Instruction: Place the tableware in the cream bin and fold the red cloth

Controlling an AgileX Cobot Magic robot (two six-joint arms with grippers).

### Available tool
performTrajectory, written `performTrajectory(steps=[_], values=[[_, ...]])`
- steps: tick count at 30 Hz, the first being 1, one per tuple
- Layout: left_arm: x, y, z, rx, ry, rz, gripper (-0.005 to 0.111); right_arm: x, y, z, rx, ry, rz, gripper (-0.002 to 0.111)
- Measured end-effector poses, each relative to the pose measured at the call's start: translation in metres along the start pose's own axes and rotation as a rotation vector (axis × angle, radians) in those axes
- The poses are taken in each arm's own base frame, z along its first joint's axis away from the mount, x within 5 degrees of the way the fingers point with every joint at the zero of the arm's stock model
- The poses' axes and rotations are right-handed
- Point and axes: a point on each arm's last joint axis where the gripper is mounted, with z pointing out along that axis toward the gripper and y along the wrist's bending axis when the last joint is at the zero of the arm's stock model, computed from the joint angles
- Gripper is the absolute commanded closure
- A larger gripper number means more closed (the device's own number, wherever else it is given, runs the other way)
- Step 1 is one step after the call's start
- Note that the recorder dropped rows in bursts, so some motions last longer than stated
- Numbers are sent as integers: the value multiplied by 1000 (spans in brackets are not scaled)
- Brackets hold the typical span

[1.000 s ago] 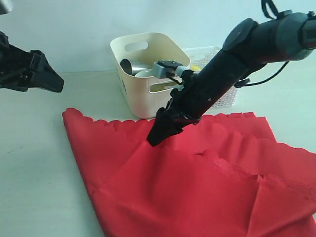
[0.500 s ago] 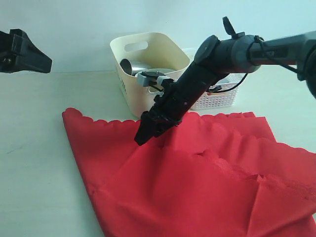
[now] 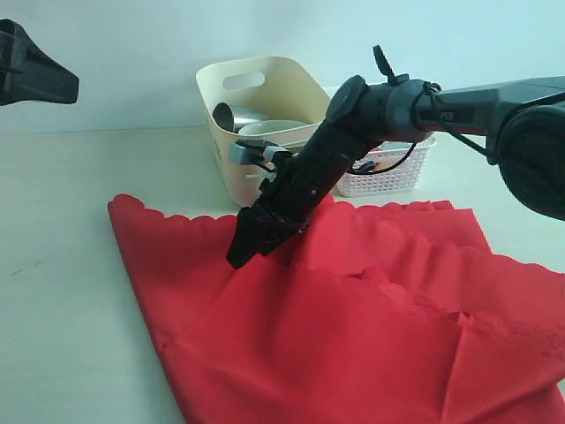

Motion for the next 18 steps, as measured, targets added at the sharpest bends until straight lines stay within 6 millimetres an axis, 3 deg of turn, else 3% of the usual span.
performTrajectory(steps=[5, 13, 18], values=[[-1, -2, -5, -2, -23, 4, 31, 1, 7, 4, -24, 33, -13, 42], [1, -3, -9, -5, -35, 6, 31, 3, 5, 6, -16, 52, 4, 68], [2, -2, -8, -6, -34, 9, 31, 2, 2, 8, 26, 47, 49, 78]])
